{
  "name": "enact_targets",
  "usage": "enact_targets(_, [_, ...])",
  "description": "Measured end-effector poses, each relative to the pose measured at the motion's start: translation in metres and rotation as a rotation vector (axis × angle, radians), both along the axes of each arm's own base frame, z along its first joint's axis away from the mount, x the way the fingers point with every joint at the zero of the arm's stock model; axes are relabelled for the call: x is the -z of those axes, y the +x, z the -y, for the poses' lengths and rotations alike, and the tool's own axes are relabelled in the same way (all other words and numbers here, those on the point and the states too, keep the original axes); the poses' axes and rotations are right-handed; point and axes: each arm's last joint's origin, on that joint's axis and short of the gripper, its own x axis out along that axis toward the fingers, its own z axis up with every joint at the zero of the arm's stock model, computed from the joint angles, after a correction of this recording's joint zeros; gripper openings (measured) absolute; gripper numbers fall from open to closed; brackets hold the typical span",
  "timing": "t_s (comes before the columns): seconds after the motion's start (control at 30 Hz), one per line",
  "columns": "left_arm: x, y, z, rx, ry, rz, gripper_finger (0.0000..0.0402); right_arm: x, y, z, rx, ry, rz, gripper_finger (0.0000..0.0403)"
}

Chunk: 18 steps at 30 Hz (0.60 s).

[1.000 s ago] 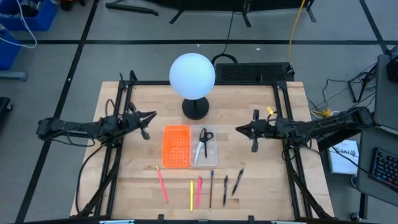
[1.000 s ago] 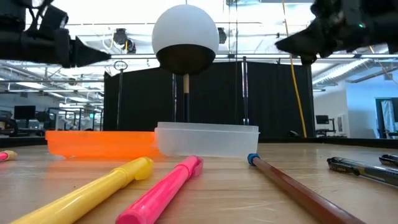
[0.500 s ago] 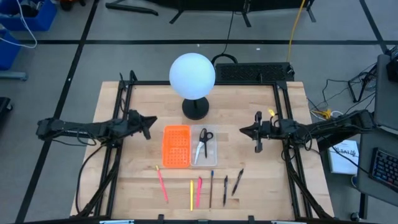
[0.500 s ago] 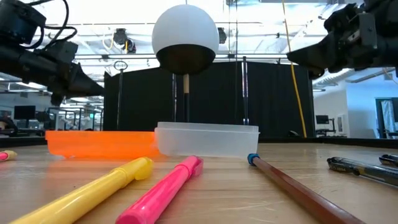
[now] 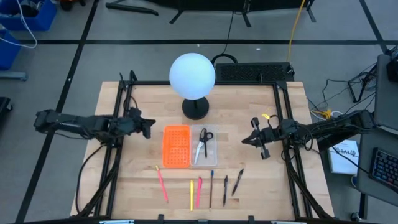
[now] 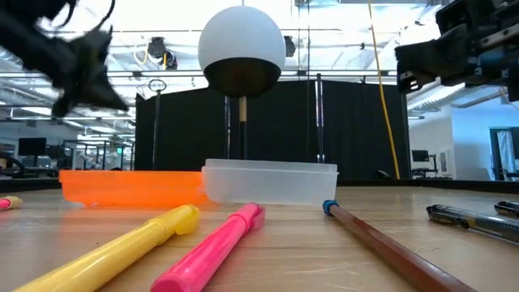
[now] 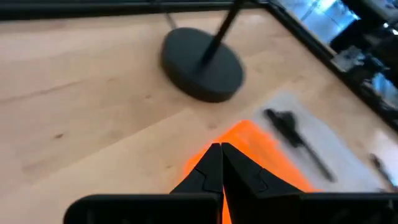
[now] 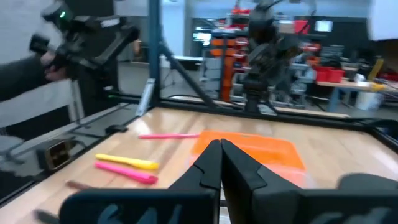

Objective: Pick & place school supplies into a supply box
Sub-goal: Put the pink pencil into the pencil box

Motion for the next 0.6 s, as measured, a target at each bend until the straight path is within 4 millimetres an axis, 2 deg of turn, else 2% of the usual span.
enact_targets(0.13, [-0.039, 0.020, 0.011, -0.033, -0.037, -0.068, 0.0004, 0.000, 0.000, -0.001, -0.021, -0.005, 0.001, 0.0000])
enact_targets(0.23, [-0.052, 0.036, 0.019, -0.097, -0.113, -0.194, 0.0004, 0.000, 0.000, -0.001, -0.021, -0.005, 0.000, 0.0000])
enact_targets(0.47, [-0.035, 0.067, 0.049, -0.248, -0.332, -0.610, 0.0004, 0.000, 0.000, -0.001, -0.021, -0.007, 0.001, 0.0000])
enact_targets(0.6, [-0.021, 0.083, 0.075, -0.302, -0.438, -0.707, 0.0003, 0.000, 0.000, -0.001, -0.022, 0.019, -0.007, 0.0000])
